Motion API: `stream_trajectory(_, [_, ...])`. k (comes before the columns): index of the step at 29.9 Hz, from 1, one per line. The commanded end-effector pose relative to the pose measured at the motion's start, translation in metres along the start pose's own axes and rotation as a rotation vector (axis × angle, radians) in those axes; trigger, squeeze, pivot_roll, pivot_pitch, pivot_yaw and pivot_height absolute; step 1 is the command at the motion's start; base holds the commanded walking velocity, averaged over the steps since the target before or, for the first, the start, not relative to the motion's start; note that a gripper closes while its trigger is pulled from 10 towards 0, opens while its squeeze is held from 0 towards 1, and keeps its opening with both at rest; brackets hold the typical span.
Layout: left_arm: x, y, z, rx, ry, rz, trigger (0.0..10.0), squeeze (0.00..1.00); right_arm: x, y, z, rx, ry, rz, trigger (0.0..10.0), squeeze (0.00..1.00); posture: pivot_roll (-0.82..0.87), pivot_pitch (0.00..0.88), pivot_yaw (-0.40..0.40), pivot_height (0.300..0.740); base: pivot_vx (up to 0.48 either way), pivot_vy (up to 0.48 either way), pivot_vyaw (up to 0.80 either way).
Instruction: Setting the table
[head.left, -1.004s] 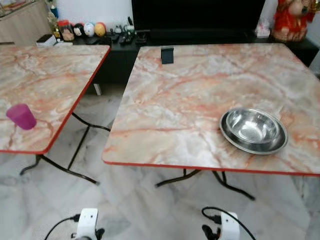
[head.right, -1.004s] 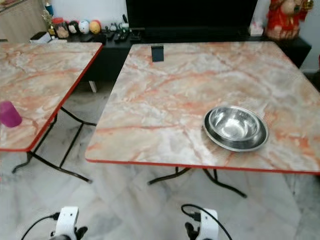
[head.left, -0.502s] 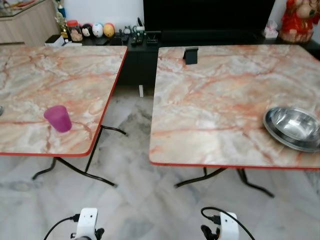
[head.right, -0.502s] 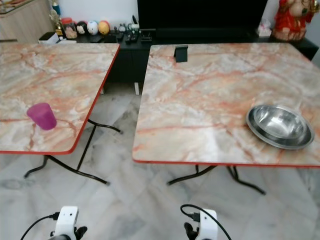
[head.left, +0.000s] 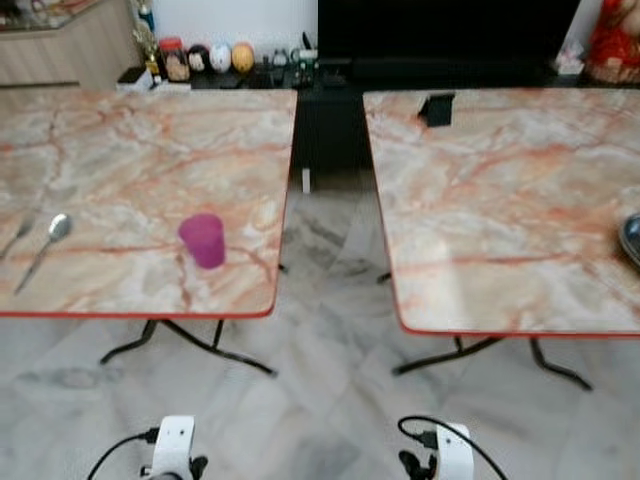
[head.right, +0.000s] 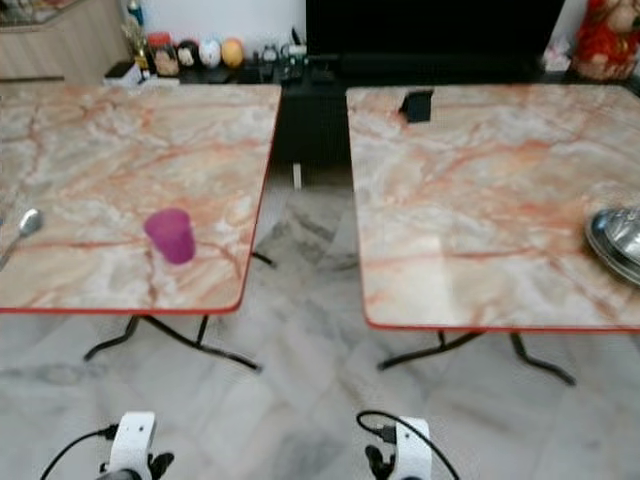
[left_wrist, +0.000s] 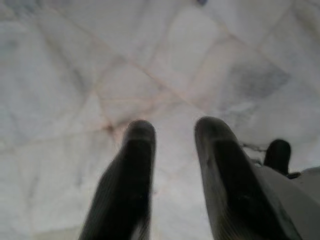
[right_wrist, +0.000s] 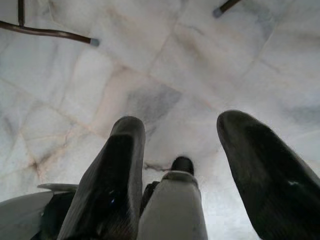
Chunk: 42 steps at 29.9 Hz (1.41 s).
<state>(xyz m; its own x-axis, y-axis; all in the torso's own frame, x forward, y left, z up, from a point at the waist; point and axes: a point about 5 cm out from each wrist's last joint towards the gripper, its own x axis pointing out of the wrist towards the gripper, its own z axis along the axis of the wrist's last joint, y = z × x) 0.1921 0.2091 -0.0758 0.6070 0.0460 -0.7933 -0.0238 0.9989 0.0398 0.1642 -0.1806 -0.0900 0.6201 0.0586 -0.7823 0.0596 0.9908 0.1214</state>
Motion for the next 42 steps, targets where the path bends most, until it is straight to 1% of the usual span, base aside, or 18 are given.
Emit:
stream_trajectory(1, [-0.0007,0.0042,-0.0015,-0.003,0.006,0.013,10.0,0.00,0.0005,0.0043,-0.0011,0.006,0.001,0.011,10.0,0.00,-0.04,0.000,0.024,0.740,0.000,0.472,0.80])
stream_trajectory(2, [-0.0007,0.0042,-0.0015,-0.003,0.006,0.013,10.0,0.00,0.0005,0.0043,-0.0011,0.006,0.001,0.011,10.0,0.00,-0.04,0.000,0.024,0.740,0.000,0.472,0.80])
stream_trajectory(11, [-0.0007,0.0038,-0.0016,-0.003,0.006,0.013,10.0,0.00,0.0002,0.0051,-0.0041,0.031,0.013,0.005,10.0,0.00,-0.03,0.000,0.022,0.740,0.000,0.472,0.00])
stream_trajectory(16, [-0.0006,0.0036,-0.0016,-0.003,0.006,0.014,10.0,0.00,0.0000,0.0045,-0.0047,0.010,0.019,0.003,10.0,0.00,-0.03,0.000,0.022,0.740,0.000,0.472,0.00])
stream_trajectory(22, [-0.0006,0.0033,-0.0014,-0.004,0.006,0.014,10.0,0.00,-0.0001,0.0048,-0.0045,0.008,0.015,0.011,10.0,0.00,-0.03,0.000,0.021,0.740,0.000,0.472,0.68])
stream_trajectory(33, [-0.0006,0.0035,-0.0014,-0.004,0.005,0.015,10.0,0.00,-0.0002,0.0054,-0.0055,0.018,0.018,0.007,10.0,0.00,-0.03,0.000,0.022,0.740,0.000,0.465,0.00])
stream_trajectory(42, [-0.0008,0.0035,-0.0018,0.005,0.003,0.013,10.0,0.00,-0.0008,0.0038,-0.0066,0.025,0.018,0.002,10.0,0.00,-0.03,0.000,0.023,0.740,0.000,0.033,0.00])
